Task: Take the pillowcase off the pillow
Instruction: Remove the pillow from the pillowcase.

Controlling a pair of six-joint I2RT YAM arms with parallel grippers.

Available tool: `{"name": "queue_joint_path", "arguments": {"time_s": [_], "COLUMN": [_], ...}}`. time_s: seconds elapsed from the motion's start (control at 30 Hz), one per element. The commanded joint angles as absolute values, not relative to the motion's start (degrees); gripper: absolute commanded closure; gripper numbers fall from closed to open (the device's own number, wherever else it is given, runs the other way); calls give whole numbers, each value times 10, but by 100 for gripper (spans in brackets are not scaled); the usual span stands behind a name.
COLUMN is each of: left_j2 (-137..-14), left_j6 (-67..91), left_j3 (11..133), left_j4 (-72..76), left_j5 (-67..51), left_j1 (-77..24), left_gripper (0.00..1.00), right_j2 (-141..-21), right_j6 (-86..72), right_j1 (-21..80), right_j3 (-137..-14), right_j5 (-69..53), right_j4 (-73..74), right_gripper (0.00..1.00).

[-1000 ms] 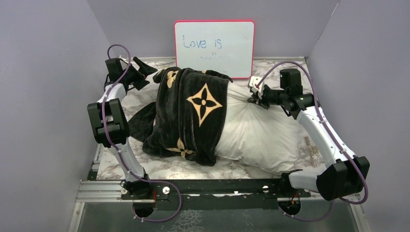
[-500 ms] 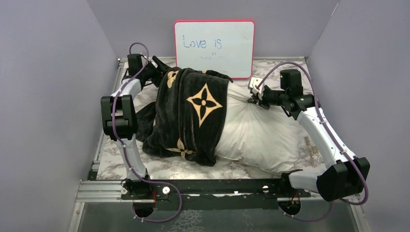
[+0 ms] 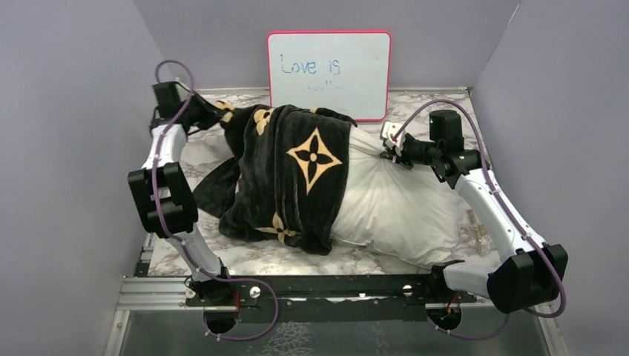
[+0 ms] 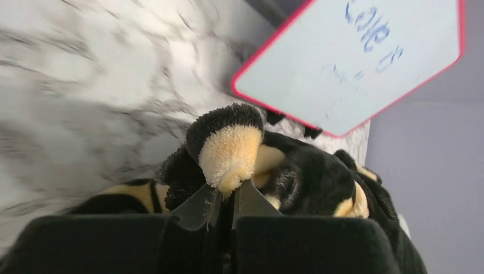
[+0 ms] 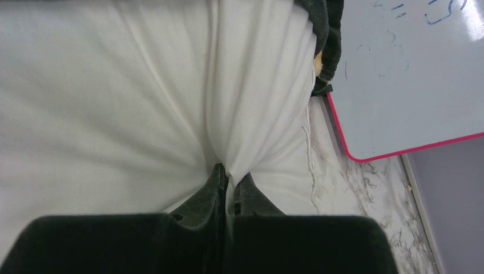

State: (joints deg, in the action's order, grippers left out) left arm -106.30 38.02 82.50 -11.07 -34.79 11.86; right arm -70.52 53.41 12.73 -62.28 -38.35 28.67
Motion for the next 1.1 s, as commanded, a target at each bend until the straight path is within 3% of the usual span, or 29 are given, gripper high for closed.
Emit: {"name": "queue_joint_path", "arguments": {"time_s": [0.0, 0.33, 0.67, 1.07], "left_j2": [-989, -923, -904, -865], "left_j6": [307, 231, 146, 113], "left_j3": [882, 857, 917, 963], "left_j4": [-192, -268, -361, -382], "left_j5": [-329, -222, 69, 233], "left_j1": [226, 243, 240, 241], "left_gripper": [100, 100, 100, 100], "right_j2": [-700, -712, -718, -697], "right_j6": [522, 499, 442, 430], "right_j1": [125, 125, 119, 113], "right_j3": [-613, -620, -626, -614], "right_j5": [-354, -340, -232, -196], "right_j4": [290, 282, 235, 209], "right_gripper": [99, 99, 99, 100]}}
